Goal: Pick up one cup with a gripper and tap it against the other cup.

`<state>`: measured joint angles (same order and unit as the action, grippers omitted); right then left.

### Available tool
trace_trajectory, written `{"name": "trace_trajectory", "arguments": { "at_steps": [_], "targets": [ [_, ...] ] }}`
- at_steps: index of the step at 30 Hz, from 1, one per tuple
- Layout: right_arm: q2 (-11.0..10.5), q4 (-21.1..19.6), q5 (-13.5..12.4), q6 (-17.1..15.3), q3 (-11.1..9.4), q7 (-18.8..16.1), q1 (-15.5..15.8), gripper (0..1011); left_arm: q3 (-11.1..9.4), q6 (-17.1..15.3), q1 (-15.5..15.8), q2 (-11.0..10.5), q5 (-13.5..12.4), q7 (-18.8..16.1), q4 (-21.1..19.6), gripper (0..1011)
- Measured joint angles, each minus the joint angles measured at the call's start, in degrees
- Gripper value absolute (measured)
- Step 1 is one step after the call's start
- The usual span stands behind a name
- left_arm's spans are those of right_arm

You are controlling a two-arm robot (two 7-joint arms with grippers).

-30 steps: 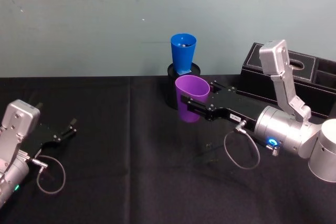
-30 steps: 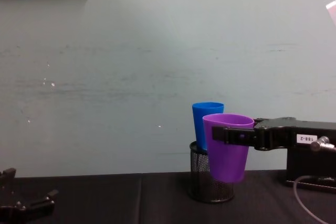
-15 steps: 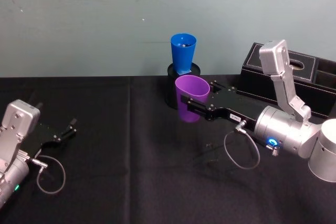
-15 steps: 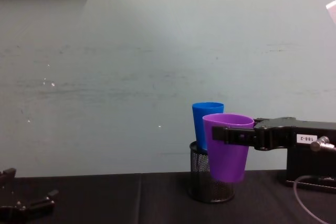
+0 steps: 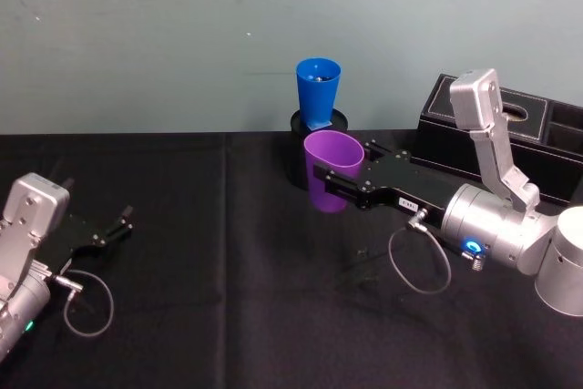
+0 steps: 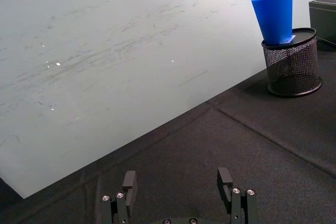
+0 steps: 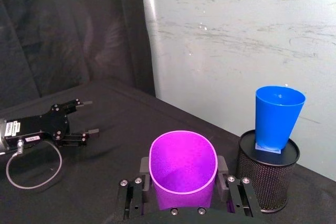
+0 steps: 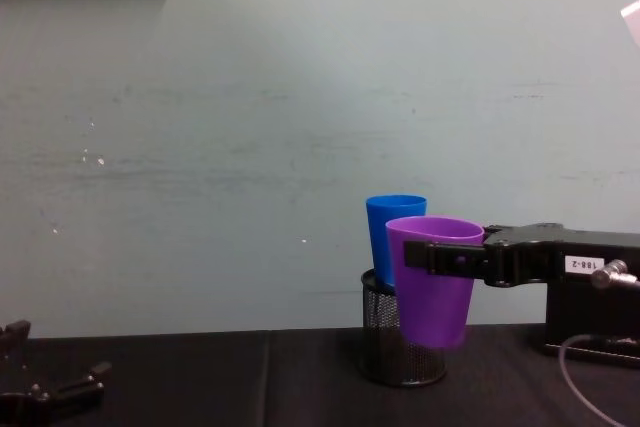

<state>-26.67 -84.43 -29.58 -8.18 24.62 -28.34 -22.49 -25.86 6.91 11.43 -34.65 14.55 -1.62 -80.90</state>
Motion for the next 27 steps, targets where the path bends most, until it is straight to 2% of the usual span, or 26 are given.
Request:
{"name": "trace_trajectory", "arguments": {
  "at_steps": [11, 21, 27],
  "targets": [
    [-0.2, -0.4, 0.2, 0.4, 0.4, 0.0, 0.2, 715, 0.0, 0.0, 0.0, 0.0, 0.0, 0.0, 0.0, 1000],
    [-2.3, -3.6, 0.4, 1.8, 0.8, -0.1, 4.1, 715, 0.0, 0.0, 0.0, 0.0, 0.0, 0.0, 0.0, 1000],
    [-2.7, -3.0, 1.2, 4.8, 0.9, -0.3, 6.4, 715, 0.0, 0.0, 0.0, 0.0, 0.0, 0.0, 0.0, 1000]
  ]
}}
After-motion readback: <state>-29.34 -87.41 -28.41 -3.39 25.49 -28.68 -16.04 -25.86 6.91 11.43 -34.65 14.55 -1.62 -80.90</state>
